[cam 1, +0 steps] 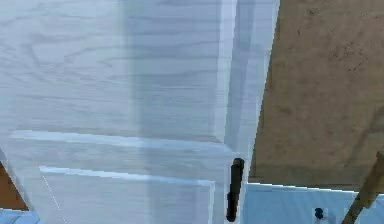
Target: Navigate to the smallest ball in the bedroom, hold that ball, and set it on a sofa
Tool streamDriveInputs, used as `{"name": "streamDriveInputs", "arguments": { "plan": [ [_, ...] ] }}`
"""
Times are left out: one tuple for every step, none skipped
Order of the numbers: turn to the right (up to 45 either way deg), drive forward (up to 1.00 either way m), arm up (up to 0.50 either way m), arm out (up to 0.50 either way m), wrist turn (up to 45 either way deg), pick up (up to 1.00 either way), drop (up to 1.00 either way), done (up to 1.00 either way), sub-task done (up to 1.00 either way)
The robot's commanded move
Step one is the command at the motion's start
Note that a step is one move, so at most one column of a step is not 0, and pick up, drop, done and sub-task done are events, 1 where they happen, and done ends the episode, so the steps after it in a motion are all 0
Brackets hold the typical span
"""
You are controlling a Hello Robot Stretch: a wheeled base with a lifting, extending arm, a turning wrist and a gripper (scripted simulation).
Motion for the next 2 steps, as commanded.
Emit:
{"name": "streamDriveInputs", "arguments": {
  "plan": [
    [-45.0, 0.0, 0.0, 0.0, 0.0, 0.0, 0.0, 0.0, 0.0],
    [-18.0, 0.0, 0.0, 0.0, 0.0, 0.0, 0.0, 0.0, 0.0]
  ]
}}
